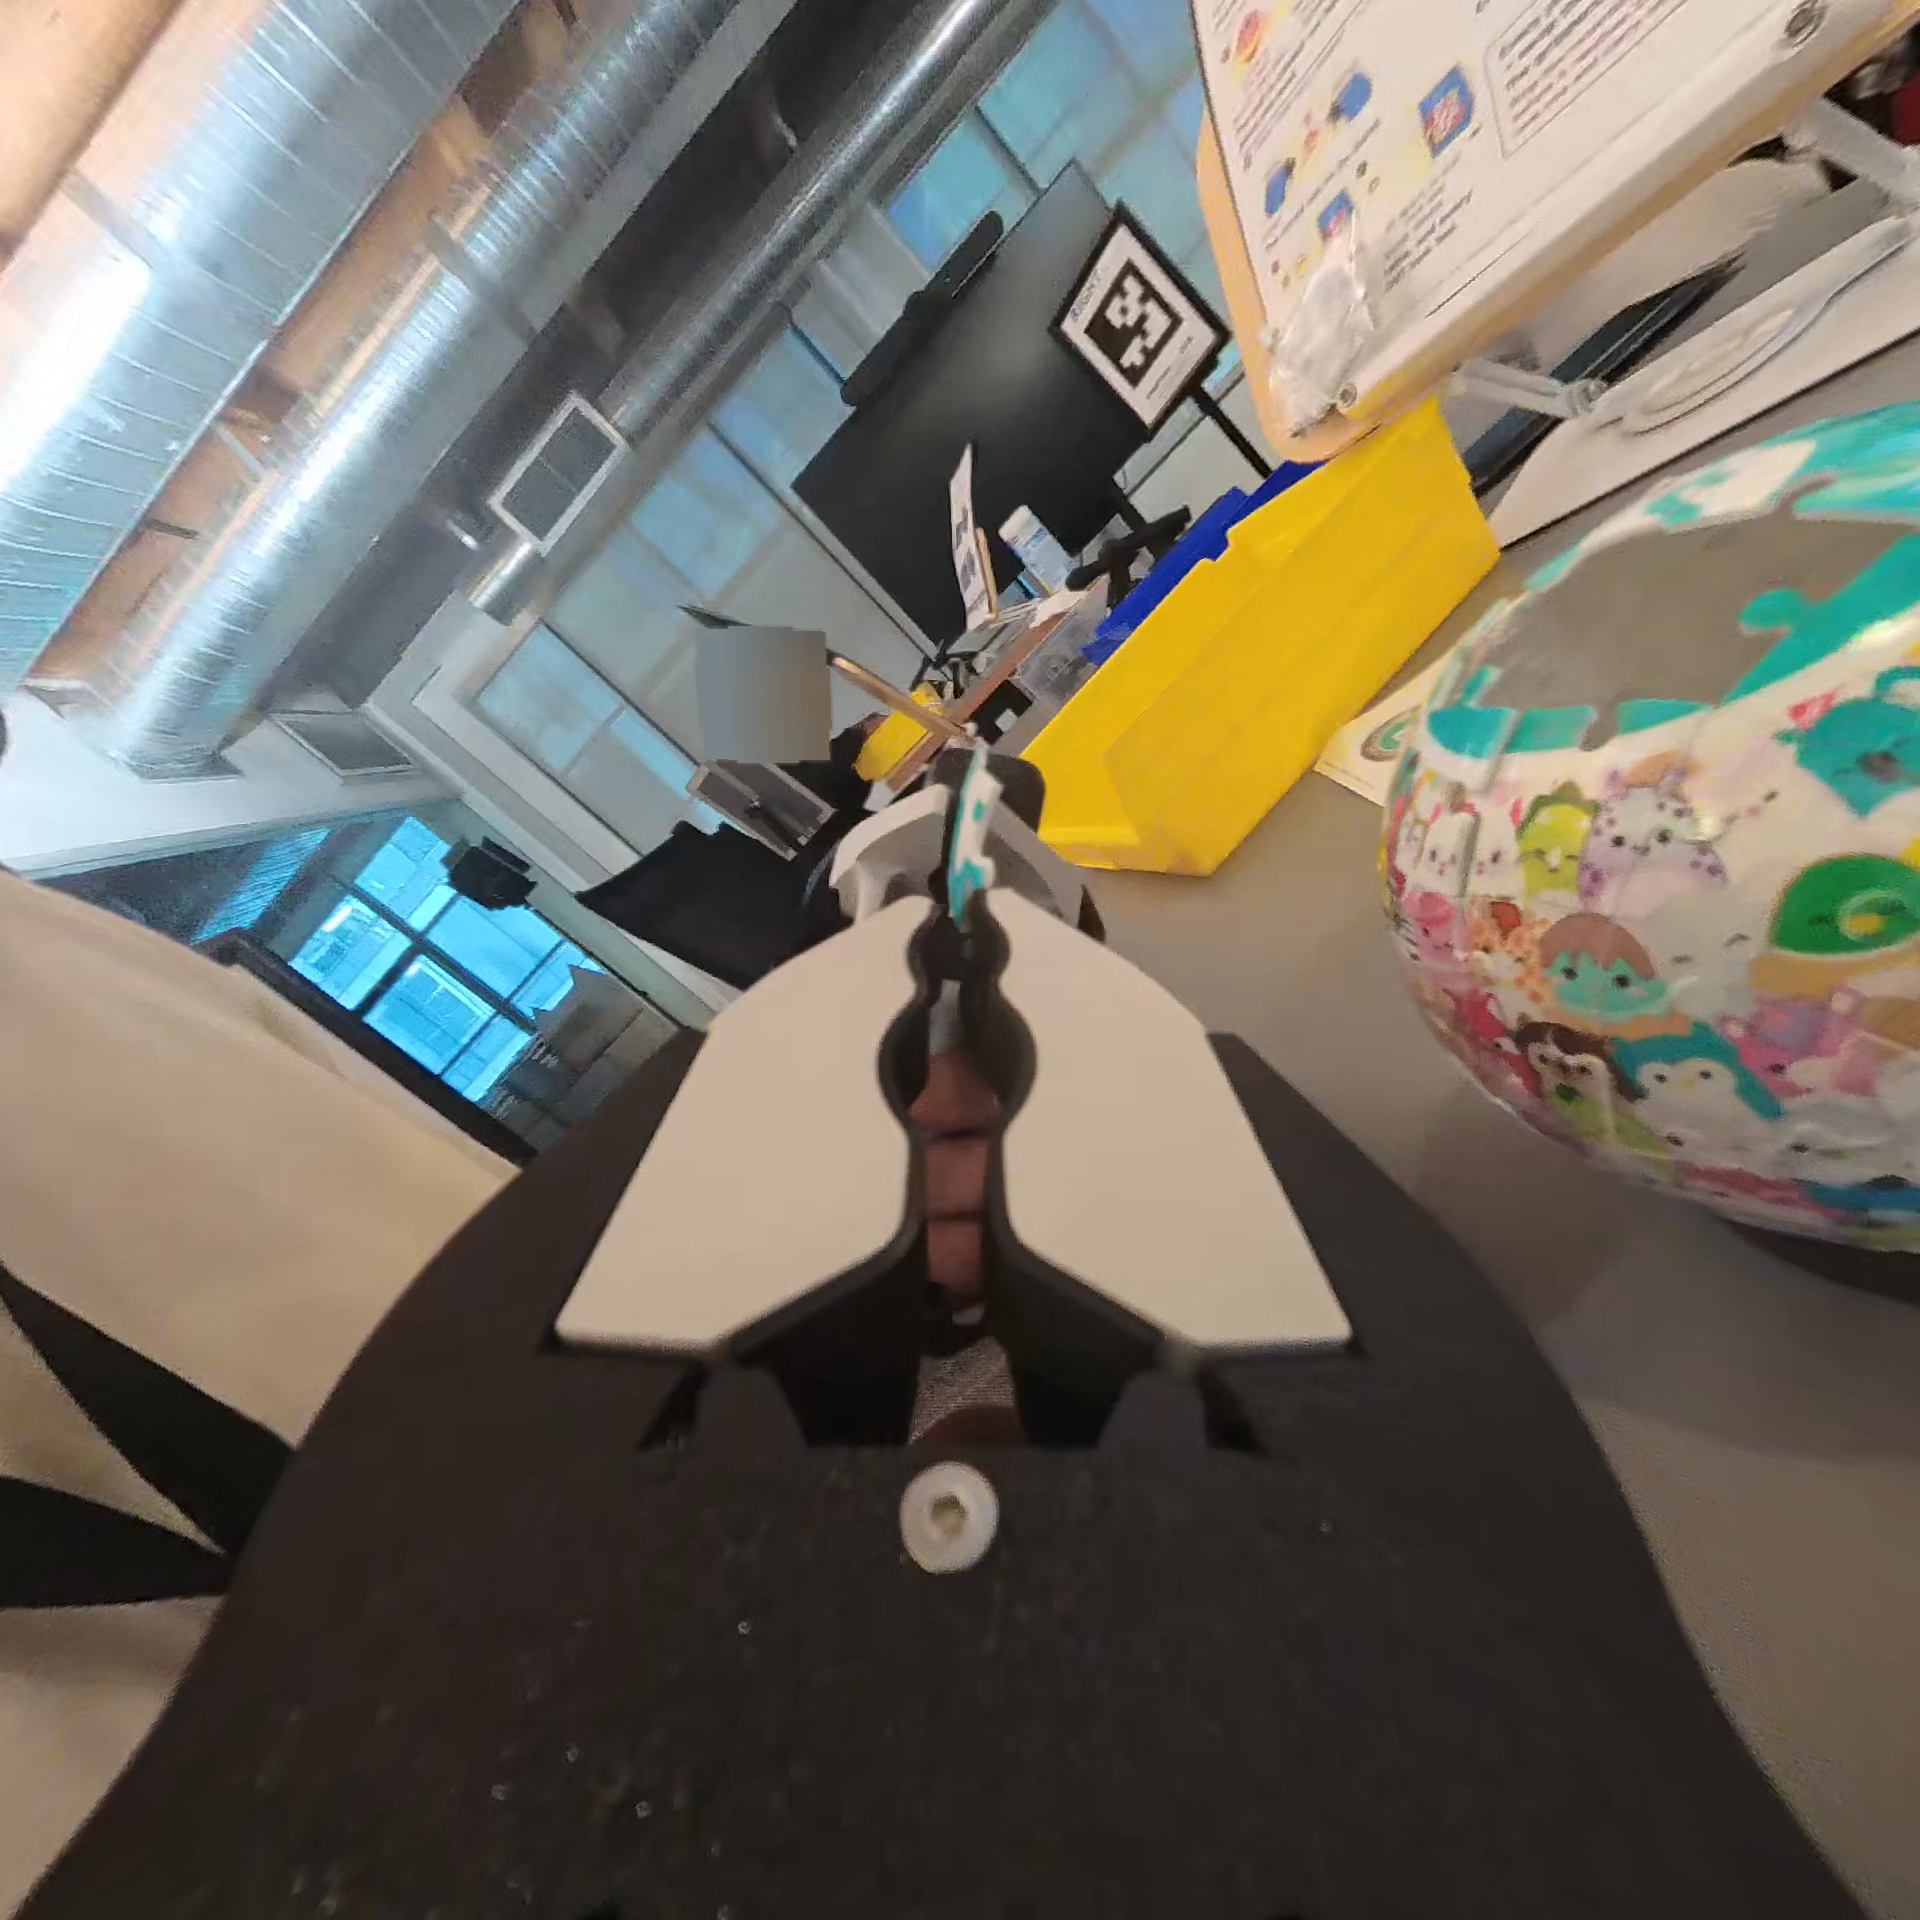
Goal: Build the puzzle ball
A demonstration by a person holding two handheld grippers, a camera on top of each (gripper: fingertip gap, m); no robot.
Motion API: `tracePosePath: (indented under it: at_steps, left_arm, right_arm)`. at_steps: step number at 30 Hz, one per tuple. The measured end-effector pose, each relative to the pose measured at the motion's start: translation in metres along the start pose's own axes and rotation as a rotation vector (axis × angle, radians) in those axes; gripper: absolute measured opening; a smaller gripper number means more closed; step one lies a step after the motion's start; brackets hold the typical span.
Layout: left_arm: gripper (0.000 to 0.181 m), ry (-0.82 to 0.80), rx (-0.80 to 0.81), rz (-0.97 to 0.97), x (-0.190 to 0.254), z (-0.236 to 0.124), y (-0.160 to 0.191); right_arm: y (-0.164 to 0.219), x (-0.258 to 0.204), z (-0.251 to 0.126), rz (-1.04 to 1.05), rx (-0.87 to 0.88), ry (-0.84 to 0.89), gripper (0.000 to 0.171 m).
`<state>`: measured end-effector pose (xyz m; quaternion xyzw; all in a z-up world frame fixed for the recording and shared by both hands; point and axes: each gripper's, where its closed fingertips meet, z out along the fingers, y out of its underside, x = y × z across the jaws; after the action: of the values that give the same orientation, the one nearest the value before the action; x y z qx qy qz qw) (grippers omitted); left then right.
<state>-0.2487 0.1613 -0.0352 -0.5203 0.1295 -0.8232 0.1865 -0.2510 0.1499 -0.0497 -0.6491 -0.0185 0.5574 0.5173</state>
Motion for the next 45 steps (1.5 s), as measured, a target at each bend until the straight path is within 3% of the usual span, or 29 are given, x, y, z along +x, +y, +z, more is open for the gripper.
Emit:
tracePosePath:
  at_steps: [16,22,26,34,41,45]
  left_arm:
    - [0.001,0.058,0.062,-0.015,0.01,-0.001,0.014]
    - [0.0,0.045,0.096,0.056,0.012,-0.002,0.008]
    - [0.0,0.042,0.107,0.059,0.01,-0.001,0.009]
    - [0.002,-0.024,0.039,0.113,0.0,0.004,0.011]
    - [0.0,-0.03,-0.048,0.007,-0.005,0.012,0.004]
    - [0.001,-0.112,-0.141,-0.014,-0.017,0.019,0.001]
  right_arm:
    - [-0.022,-0.006,0.0,0.054,0.006,-0.062,0.002]
    - [-0.01,-0.009,0.007,0.127,-0.002,-0.082,0.013]
    - [-0.009,-0.01,0.009,0.094,-0.012,-0.066,0.004]
    - [-0.011,-0.003,0.004,0.043,-0.121,-0.029,0.001]
    - [-0.017,0.004,0.0,0.112,-0.074,-0.046,0.002]
    - [-0.021,0.016,-0.004,0.13,-0.055,-0.01,0.002]
